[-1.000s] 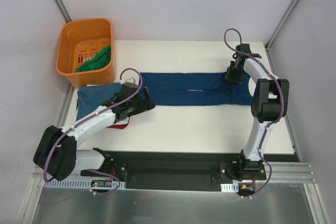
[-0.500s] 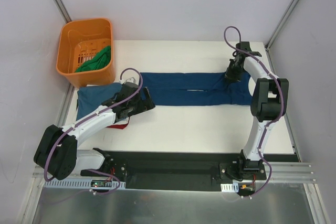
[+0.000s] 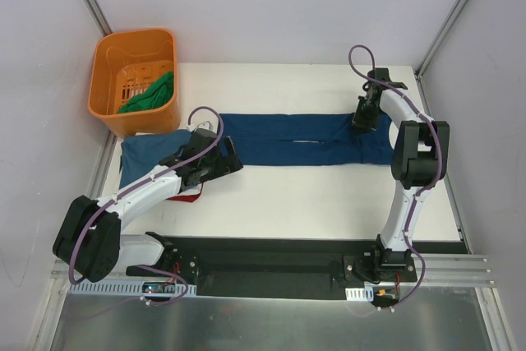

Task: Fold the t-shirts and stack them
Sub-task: Fold the other side of the tshirt into a rectangle, then rotate the tshirt 90 degrees

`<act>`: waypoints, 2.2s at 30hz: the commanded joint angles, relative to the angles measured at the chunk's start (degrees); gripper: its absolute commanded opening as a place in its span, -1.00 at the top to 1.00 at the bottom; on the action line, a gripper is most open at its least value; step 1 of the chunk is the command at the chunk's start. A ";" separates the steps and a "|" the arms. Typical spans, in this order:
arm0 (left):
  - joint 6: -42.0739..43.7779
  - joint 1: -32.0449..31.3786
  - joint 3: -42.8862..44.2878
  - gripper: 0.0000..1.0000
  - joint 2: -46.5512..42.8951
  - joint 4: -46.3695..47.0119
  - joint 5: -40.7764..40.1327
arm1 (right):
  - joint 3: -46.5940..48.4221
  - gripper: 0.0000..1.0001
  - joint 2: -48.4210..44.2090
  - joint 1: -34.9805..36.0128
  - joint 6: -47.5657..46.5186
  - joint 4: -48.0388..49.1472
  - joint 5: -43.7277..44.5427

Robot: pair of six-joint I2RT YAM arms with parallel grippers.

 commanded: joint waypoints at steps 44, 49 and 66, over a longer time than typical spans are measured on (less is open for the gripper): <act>5.25 0.12 3.60 -0.99 -3.61 0.67 3.64 | 6.32 -0.93 -3.08 5.27 16.62 13.47 -11.21; 7.19 0.12 12.03 -0.99 5.94 1.37 5.23 | -7.81 -0.93 -16.17 5.53 11.50 9.03 -6.99; 5.52 -0.06 27.62 -0.99 35.42 0.32 13.05 | -13.40 -0.93 -4.61 -1.67 12.82 4.03 -7.34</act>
